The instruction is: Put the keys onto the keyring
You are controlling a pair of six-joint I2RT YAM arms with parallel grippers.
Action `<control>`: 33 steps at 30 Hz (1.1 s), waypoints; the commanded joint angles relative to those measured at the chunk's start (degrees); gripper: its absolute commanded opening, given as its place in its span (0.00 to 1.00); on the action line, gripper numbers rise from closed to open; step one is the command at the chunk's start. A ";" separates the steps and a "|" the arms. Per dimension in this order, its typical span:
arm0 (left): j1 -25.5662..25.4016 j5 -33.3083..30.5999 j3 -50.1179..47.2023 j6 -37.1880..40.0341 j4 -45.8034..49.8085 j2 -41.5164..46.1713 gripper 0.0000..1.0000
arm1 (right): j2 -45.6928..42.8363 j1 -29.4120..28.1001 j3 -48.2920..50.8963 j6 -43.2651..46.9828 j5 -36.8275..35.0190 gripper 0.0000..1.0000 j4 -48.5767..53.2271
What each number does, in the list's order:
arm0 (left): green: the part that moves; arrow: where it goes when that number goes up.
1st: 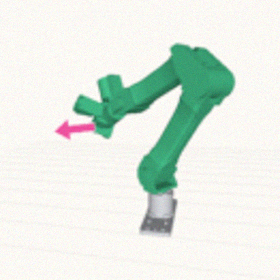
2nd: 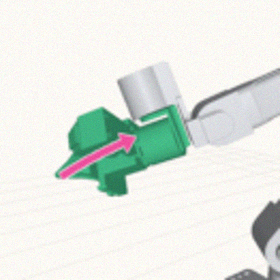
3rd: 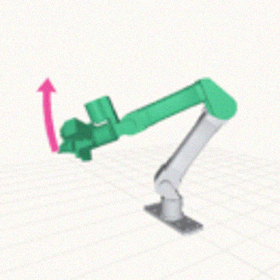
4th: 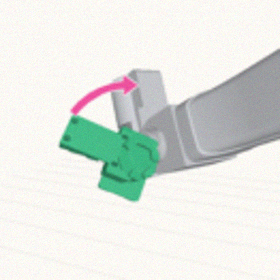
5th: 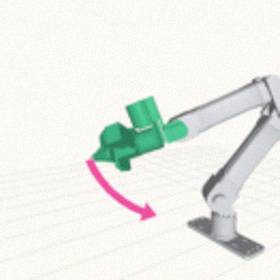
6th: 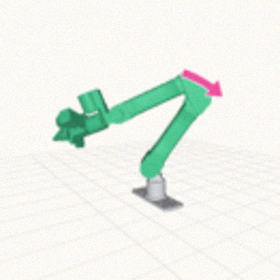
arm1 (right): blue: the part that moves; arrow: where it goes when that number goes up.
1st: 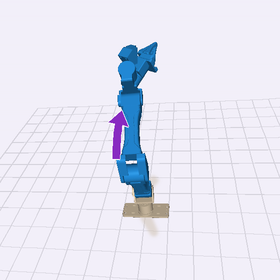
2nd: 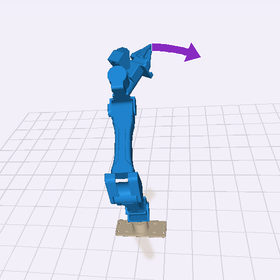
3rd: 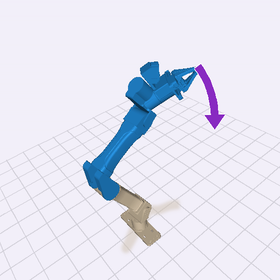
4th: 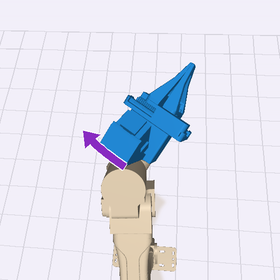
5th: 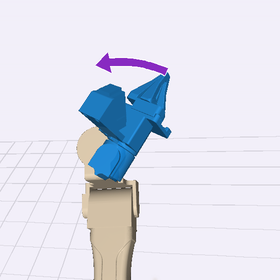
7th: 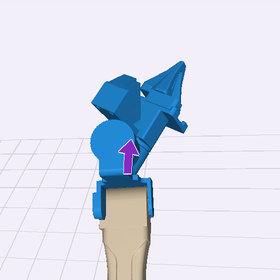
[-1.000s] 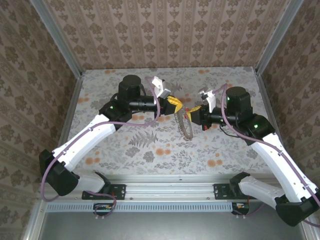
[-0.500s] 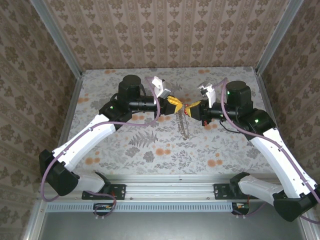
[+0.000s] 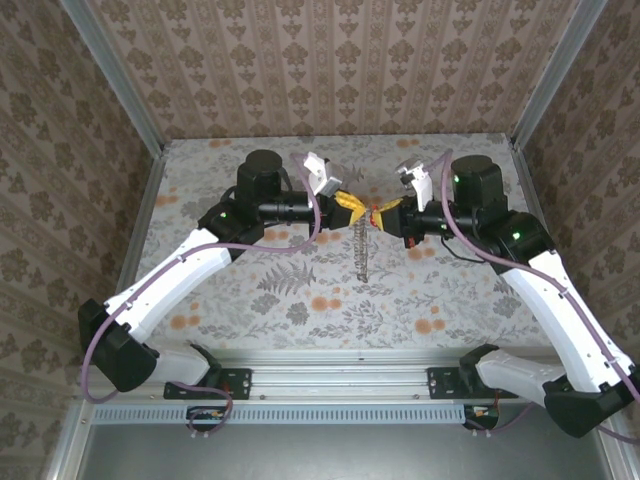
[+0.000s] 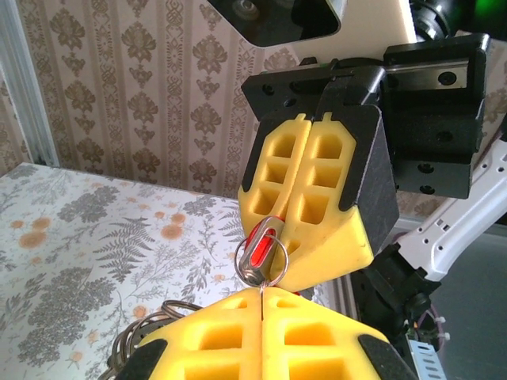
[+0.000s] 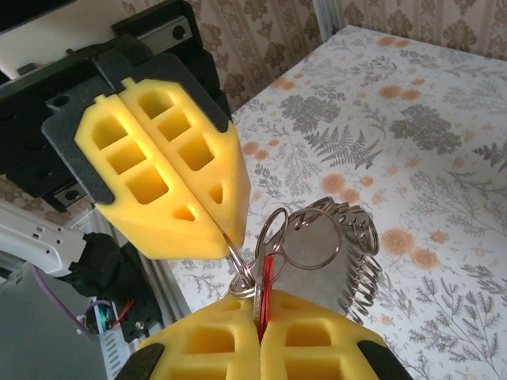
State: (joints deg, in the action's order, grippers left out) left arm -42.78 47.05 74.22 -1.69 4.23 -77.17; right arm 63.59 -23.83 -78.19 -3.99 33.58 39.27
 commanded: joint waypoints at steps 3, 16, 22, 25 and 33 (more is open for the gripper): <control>0.02 -3.77 -1.49 -0.12 -1.39 1.57 0.15 | 2.82 0.02 -4.73 2.01 -4.57 0.00 7.88; 3.65 -16.99 -7.29 -3.06 -4.67 6.74 0.26 | 9.99 0.02 -11.10 3.98 -12.57 0.00 16.94; 6.94 -26.20 -10.73 -5.82 -4.20 9.68 0.31 | 13.97 -0.01 -11.39 3.81 -13.09 0.00 15.17; 8.57 -27.83 -11.85 -6.76 -3.33 10.71 0.34 | 17.52 0.00 -12.05 3.38 -13.33 0.00 13.34; 11.41 -28.46 -14.59 -7.66 -3.31 13.04 0.35 | 32.37 0.16 -25.01 3.96 -14.54 0.00 12.96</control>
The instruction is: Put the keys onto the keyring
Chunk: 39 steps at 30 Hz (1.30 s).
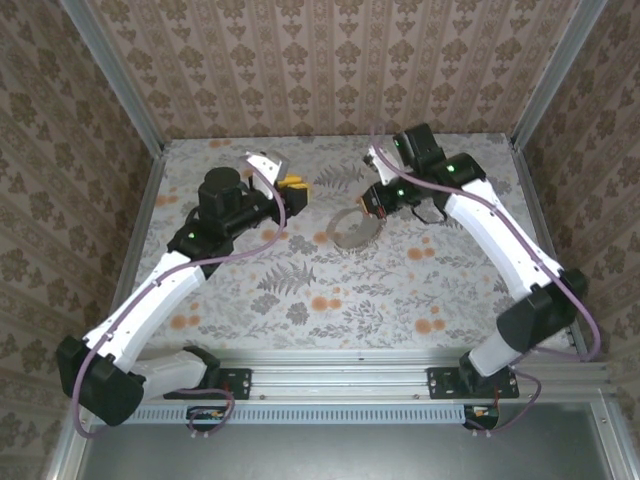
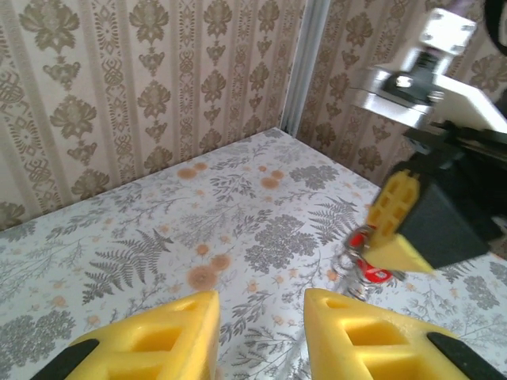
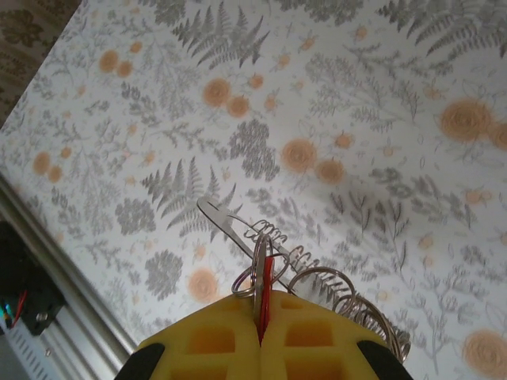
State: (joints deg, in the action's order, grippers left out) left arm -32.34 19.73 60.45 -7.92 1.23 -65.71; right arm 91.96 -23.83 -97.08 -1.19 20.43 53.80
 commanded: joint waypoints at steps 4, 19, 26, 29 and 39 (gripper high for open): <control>2.42 -0.74 -1.69 -1.37 -0.36 2.23 0.35 | 13.79 0.19 -17.14 1.91 -1.57 0.00 1.20; 4.39 0.30 -3.25 -4.14 -0.79 3.93 0.36 | 18.27 -0.69 -0.76 -6.97 -0.25 0.00 -11.51; 4.30 1.35 -3.14 -5.39 -0.55 4.10 0.37 | 11.47 -1.74 18.33 -13.14 0.78 0.00 -21.00; 4.30 1.56 -3.21 -5.79 -0.39 3.93 0.37 | 10.62 -2.22 22.93 -14.68 1.19 0.00 -22.69; 4.28 2.95 -2.47 -8.00 0.02 2.90 0.39 | 9.99 -3.32 30.97 -18.14 3.23 0.00 -27.39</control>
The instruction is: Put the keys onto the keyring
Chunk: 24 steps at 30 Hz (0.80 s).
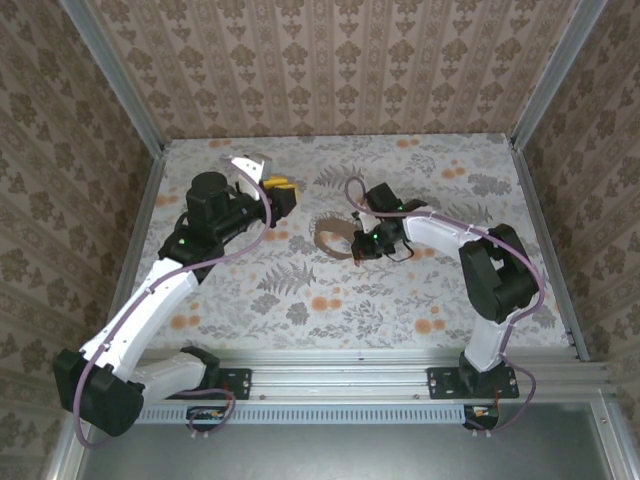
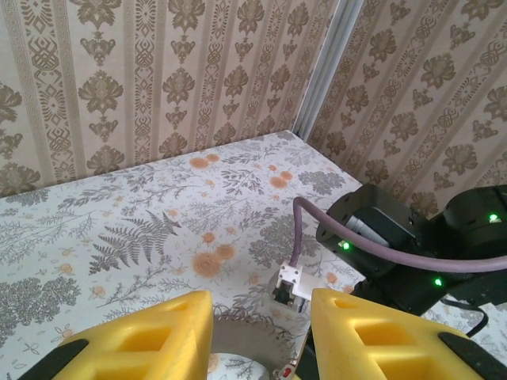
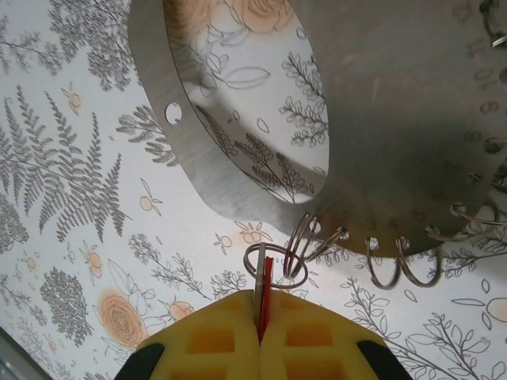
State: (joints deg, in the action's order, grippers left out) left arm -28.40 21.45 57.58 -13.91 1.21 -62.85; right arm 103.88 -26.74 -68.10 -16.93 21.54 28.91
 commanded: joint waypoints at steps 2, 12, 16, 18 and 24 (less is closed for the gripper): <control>0.34 1.22 0.90 -2.24 0.49 -0.51 0.39 | -2.30 -0.60 3.40 -3.14 2.57 0.00 -3.41; 0.36 1.39 2.81 -1.64 2.45 -1.68 0.39 | -4.08 -2.60 10.09 -5.19 4.90 0.00 -7.09; 0.37 1.66 3.47 -1.73 2.82 -1.83 0.41 | -6.14 -3.48 12.06 -6.06 6.49 0.16 -7.87; 0.36 1.92 4.00 -1.64 3.42 -1.84 0.42 | -8.06 -3.77 13.60 -6.38 6.55 0.28 -8.02; 0.34 2.52 5.16 -1.90 4.23 -0.90 0.54 | -20.57 -3.20 17.44 -7.11 6.24 0.80 -4.75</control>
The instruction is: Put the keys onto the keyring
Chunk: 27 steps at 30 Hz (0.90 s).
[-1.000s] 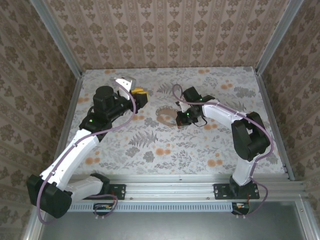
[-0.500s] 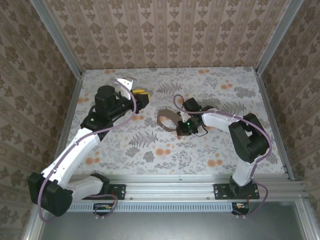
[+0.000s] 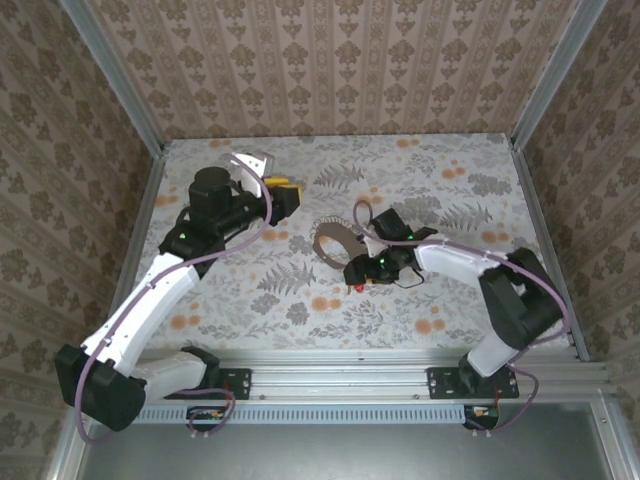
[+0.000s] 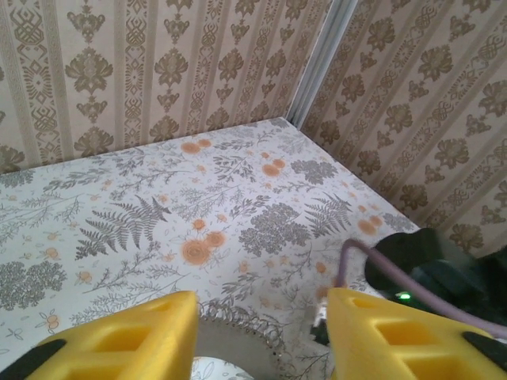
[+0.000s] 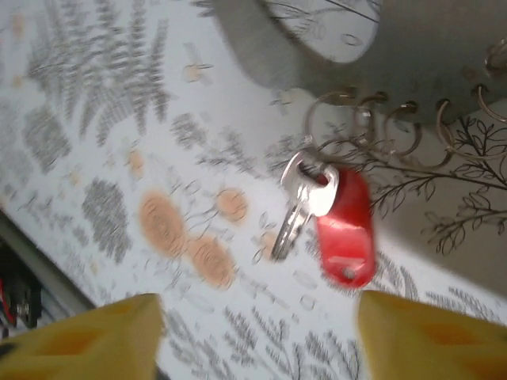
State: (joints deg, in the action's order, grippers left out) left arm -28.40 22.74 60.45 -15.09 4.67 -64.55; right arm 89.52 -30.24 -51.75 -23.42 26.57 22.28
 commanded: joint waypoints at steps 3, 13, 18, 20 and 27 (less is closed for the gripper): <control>0.25 0.64 2.12 -0.72 0.37 1.74 0.66 | -13.76 2.38 1.42 -0.87 0.71 1.00 4.89; -0.07 -16.28 -3.12 3.72 -2.87 7.26 1.00 | -26.06 13.55 -2.88 -0.05 -14.46 1.00 8.92; 0.24 -27.54 -9.98 8.46 -6.34 11.55 1.00 | -35.03 15.69 6.72 0.79 -46.54 1.00 -8.40; 1.55 -30.96 -11.84 9.12 -5.58 12.94 1.00 | -37.89 15.83 13.36 6.65 -55.88 1.00 -21.36; 15.10 -32.43 -24.97 15.53 -15.03 18.61 1.00 | -33.51 22.89 23.71 16.21 -64.37 1.00 -42.53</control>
State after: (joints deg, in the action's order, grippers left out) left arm -17.30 -7.05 38.96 -4.10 -4.49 -47.72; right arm 53.34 -9.28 -28.21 -12.03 -28.53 -9.47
